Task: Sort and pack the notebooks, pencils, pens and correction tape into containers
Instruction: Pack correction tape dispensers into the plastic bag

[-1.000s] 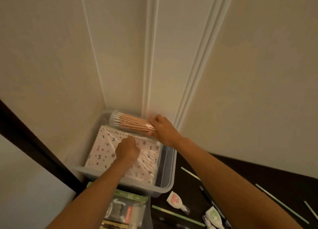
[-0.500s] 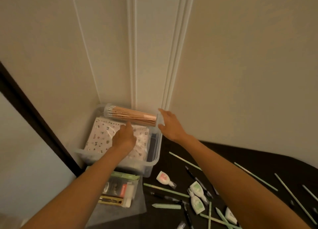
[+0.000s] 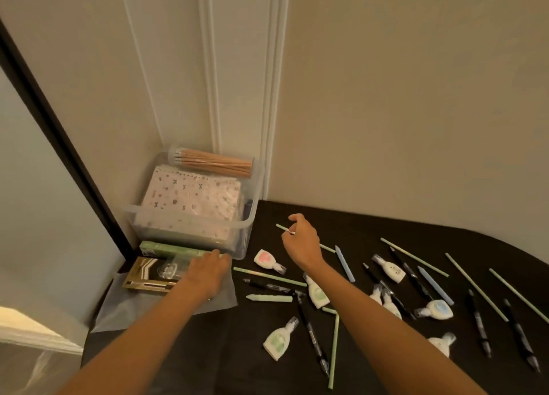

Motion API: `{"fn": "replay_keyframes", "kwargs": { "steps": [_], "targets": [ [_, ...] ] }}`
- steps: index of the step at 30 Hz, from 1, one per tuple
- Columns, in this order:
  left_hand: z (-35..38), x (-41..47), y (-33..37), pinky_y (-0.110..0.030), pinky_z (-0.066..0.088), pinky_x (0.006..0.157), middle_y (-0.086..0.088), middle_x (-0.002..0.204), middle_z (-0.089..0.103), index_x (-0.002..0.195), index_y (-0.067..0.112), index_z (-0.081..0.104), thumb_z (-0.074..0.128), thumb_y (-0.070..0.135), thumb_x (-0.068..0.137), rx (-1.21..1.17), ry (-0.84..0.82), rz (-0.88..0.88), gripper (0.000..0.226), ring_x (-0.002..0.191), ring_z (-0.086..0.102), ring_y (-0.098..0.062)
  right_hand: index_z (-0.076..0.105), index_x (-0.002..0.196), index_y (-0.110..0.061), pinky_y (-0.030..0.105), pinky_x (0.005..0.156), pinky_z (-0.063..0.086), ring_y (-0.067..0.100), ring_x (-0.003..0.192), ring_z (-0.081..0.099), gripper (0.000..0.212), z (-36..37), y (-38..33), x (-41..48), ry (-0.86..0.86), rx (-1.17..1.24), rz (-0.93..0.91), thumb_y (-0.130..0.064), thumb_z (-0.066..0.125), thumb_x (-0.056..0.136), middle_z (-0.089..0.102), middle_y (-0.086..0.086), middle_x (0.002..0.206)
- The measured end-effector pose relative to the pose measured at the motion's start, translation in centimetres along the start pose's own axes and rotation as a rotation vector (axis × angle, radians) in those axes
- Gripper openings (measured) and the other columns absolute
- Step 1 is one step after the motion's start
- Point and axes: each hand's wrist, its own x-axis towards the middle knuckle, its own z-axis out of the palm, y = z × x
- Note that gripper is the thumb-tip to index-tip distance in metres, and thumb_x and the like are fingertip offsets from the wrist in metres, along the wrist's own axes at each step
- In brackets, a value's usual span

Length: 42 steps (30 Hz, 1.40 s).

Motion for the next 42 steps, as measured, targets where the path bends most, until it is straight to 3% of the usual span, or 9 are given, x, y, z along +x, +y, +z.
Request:
{"fn": "replay_keyframes", "kwargs": {
  "steps": [7, 14, 19, 23, 27, 30, 33, 38, 42],
  "targets": [
    [7.0, 2.4, 0.4, -0.039, 0.038, 0.101, -0.014, 0.135, 0.041, 0.138, 0.012, 0.029, 0.053, 0.02, 0.09, 0.049, 0.321, -0.15, 0.054, 0.125, 0.041, -0.03, 0.042, 0.134, -0.01, 0.035, 0.095, 0.045, 0.023, 0.111, 0.055, 0.045, 4.9, 3.9, 0.1, 0.061, 0.033, -0.052, -0.006, 0.051, 0.09, 0.059, 0.012, 0.118],
    [7.5, 1.7, 1.6, -0.032, 0.034, 0.102, -0.011, 0.127, 0.052, 0.126, 0.008, 0.042, 0.05, 0.008, 0.091, 0.085, 0.621, 0.001, 0.035, 0.119, 0.049, -0.024, 0.051, 0.125, -0.011, 0.032, 0.094, 0.045, 0.019, 0.11, 0.055, 0.037, 6.2, 6.2, -1.2, 0.16, 0.069, -0.177, -0.004, 0.05, 0.09, 0.059, 0.008, 0.117],
    [5.8, -2.2, 4.9, -0.039, 0.049, 0.078, -0.021, 0.108, 0.063, 0.119, 0.0, 0.055, 0.057, -0.002, 0.087, -0.391, 1.021, 0.154, 0.032, 0.093, 0.062, -0.035, 0.051, 0.128, -0.014, 0.026, 0.091, 0.048, 0.018, 0.112, 0.056, 0.044, 5.2, 8.2, -5.4, 0.108, 0.254, -0.28, 0.002, 0.055, 0.088, 0.058, 0.006, 0.122],
    [3.5, -6.3, 9.3, -0.028, 0.046, 0.07, -0.006, 0.097, 0.06, 0.115, 0.004, 0.056, 0.047, 0.014, 0.097, -1.042, 1.29, 0.161, 0.023, 0.083, 0.054, -0.012, 0.029, 0.145, -0.025, 0.036, 0.104, 0.041, 0.02, 0.129, 0.043, 0.064, 3.6, 9.7, -9.7, -0.044, 0.576, -0.192, -0.021, 0.061, 0.09, 0.042, 0.005, 0.142],
    [3.1, -6.9, 11.5, -0.03, 0.05, 0.084, 0.0, 0.101, 0.058, 0.11, 0.013, 0.054, 0.047, 0.021, 0.096, -1.642, 1.069, 0.05, 0.017, 0.092, 0.057, -0.011, 0.043, 0.136, -0.016, 0.033, 0.09, 0.052, 0.022, 0.11, 0.061, 0.04, 1.1, 11.1, -12.9, -0.097, 0.765, -0.112, -0.021, 0.049, 0.097, 0.058, 0.01, 0.124],
    [3.6, -7.2, 13.0, -0.025, 0.058, 0.072, -0.011, 0.1, 0.063, 0.108, 0.01, 0.051, 0.043, 0.015, 0.097, -2.046, 0.797, -0.006, 0.014, 0.083, 0.065, -0.015, 0.06, 0.11, -0.011, 0.024, 0.069, 0.055, 0.014, 0.078, 0.07, 0.018, -0.3, 12.8, -14.7, -0.053, 0.792, -0.131, -0.016, 0.051, 0.096, 0.068, 0.011, 0.097],
    [4.2, -7.8, 14.6, -0.02, 0.055, 0.06, -0.004, 0.086, 0.056, 0.113, 0.008, 0.05, 0.044, 0.008, 0.096, -2.096, 0.663, -0.052, 0.018, 0.073, 0.06, -0.009, 0.06, 0.105, -0.014, 0.024, 0.066, 0.054, 0.014, 0.072, 0.069, 0.013, -1.2, 14.3, -15.7, 0.005, 0.888, -0.114, -0.012, 0.054, 0.093, 0.068, 0.012, 0.091],
    [5.5, -7.4, 15.9, -0.026, 0.057, 0.067, -0.013, 0.092, 0.063, 0.123, 0.011, 0.046, 0.051, 0.003, 0.091, -2.072, 0.62, -0.065, 0.033, 0.079, 0.067, -0.02, 0.064, 0.103, -0.016, 0.029, 0.076, 0.054, 0.012, 0.085, 0.065, 0.029, -2.3, 16.5, -16.1, 0.076, 0.948, -0.167, 0.002, 0.045, 0.091, 0.066, 0.007, 0.098],
    [6.0, -6.8, 16.2, -0.025, 0.058, 0.063, -0.013, 0.086, 0.064, 0.118, 0.013, 0.048, 0.05, 0.003, 0.091, -1.956, 0.627, -0.049, 0.028, 0.071, 0.068, -0.02, 0.052, 0.12, -0.023, 0.024, 0.072, 0.055, 0.013, 0.087, 0.066, 0.048, -2.1, 17.7, -15.1, 0.113, 0.851, -0.214, 0.012, 0.047, 0.088, 0.065, 0.006, 0.103]
  ]
}}
